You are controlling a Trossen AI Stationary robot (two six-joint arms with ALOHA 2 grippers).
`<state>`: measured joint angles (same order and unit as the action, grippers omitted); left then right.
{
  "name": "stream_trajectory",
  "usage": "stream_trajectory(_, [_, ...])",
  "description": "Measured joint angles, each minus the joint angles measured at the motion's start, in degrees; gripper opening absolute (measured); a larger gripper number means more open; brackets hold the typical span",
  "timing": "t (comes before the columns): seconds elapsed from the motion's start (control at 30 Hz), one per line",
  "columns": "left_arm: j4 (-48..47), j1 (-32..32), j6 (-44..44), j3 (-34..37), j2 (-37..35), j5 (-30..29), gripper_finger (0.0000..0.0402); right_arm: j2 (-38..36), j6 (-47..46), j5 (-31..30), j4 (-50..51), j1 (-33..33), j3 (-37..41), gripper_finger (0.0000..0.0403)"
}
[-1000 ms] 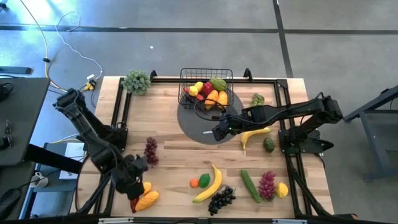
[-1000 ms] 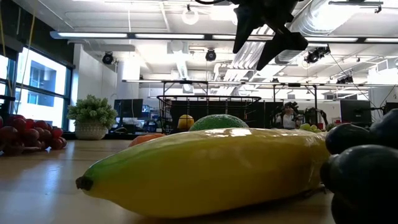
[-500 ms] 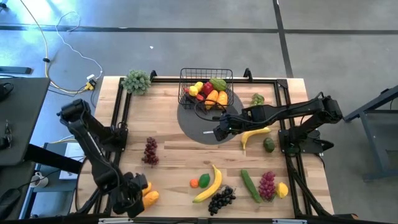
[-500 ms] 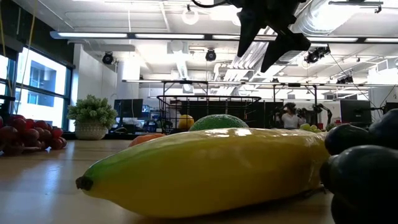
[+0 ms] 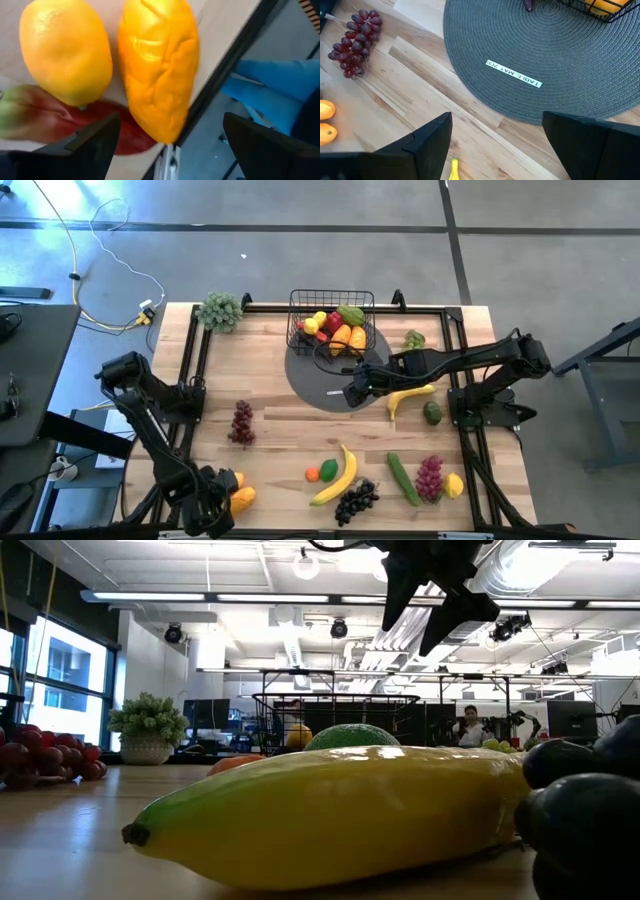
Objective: Build produce basket
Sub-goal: Put the mango into the wire basket
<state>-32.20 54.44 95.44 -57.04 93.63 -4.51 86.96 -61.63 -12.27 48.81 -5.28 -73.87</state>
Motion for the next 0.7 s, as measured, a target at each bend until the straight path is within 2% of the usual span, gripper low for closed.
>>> stream_trajectory(0.43, [1.6,-0.1,0.6,0.0,4.8,-0.5,0.0337,0.0,0.0,0.1,-0.1,0.0,0.0,0.0291])
stream_trajectory(0.57, [1.5,-0.1,0.5,0.0,5.9,-0.5,0.0314,0.0,-0.5,0.3,-0.1,0.0,0.0,0.0291])
stream_trajectory(0.7, [1.9,-0.1,-0.3,0.0,6.9,-0.5,0.0270,0.0,-1.4,0.4,-0.1,0.0,0.0,0.0291])
